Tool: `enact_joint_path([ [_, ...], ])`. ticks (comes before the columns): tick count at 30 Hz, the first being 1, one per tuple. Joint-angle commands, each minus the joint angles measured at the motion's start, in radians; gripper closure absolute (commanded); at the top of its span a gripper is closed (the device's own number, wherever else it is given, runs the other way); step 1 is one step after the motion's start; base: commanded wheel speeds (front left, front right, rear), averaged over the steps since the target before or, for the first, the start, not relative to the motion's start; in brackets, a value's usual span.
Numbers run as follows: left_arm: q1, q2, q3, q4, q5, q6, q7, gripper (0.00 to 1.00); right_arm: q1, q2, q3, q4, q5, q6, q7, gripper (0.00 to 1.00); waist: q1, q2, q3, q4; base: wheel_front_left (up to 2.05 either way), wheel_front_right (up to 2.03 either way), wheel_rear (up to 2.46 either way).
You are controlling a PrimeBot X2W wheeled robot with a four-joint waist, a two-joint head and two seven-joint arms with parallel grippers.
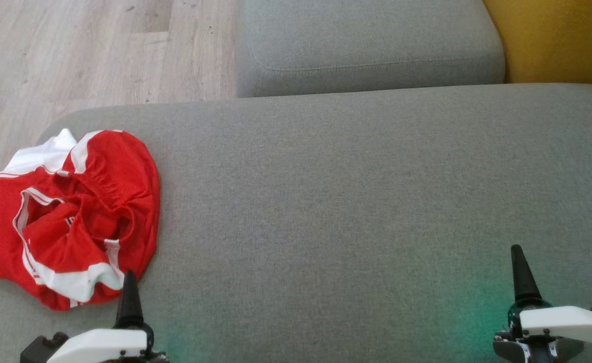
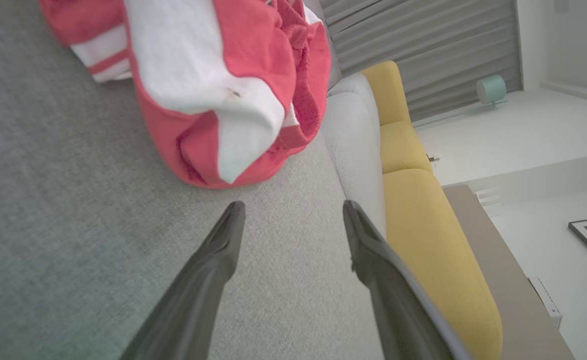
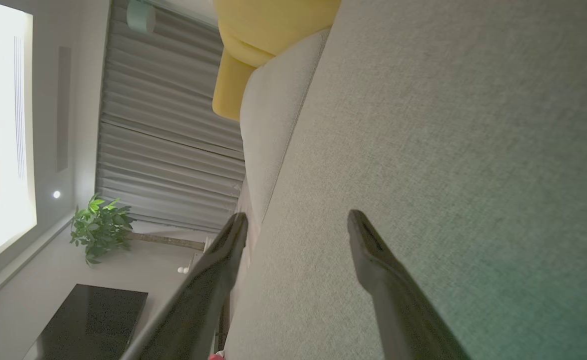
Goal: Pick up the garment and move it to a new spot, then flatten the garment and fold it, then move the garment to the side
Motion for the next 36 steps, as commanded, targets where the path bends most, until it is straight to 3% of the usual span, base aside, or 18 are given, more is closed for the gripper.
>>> enact_joint_path([
  [1,-0.034,0.004,-0.003,-0.04,0.041,0.001,-0.016,0.0,-0.019,-0.004,0.015,-0.04,-0.041,0.0,-0.015,0.0,0.0,0.0,-0.004,0.001,0.0,0.0,0.0],
  [36,-0.031,0.006,-0.118,-0.085,0.459,0.039,-0.122,0.0,0.005,-0.007,0.099,-0.065,-0.48,0.0,-0.121,0.0,0.0,0.0,-0.058,0.014,0.0,0.0,0.0],
])
